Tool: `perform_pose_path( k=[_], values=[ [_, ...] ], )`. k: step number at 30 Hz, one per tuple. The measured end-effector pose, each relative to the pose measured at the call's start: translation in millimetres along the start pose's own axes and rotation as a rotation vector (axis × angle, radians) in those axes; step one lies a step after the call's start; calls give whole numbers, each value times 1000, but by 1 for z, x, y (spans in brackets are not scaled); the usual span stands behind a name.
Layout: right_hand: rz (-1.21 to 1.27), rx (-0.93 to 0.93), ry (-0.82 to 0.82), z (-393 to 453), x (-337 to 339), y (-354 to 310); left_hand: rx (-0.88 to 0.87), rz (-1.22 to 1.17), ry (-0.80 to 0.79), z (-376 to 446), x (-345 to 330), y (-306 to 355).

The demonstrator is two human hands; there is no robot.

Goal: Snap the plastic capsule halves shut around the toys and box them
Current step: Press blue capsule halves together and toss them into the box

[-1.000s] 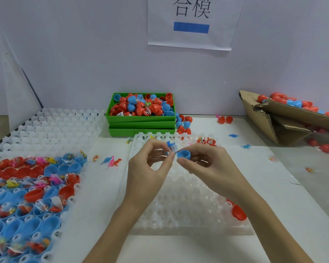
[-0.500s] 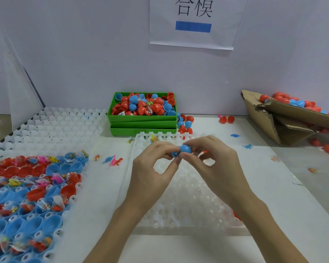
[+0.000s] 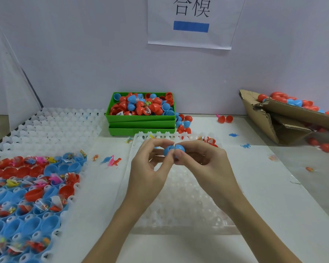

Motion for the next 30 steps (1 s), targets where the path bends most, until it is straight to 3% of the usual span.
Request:
perform_pose_path(
  k=[7, 13, 22, 30],
  values=[
    [74, -32, 23, 0, 1, 3, 8, 9, 21, 1, 3, 4],
    [127, -54, 68, 0, 8, 2, 20, -76, -129, 2, -6, 9],
    [70, 50, 36, -2, 7, -17, -119, -47, -53, 1, 2, 21],
    [142, -20, -13, -2, 4, -13, -143, -41, -43, 0, 4, 18]
  ],
)
Point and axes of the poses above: each hand's wrist, its own z-axis towards the middle knuckle, its own x-axis out of the back of the hand, y = z × x, the point moved 9 cm from there along z, towards the middle knuckle, and after that the axes turned 1 degree about y, right-handed, at the moved point
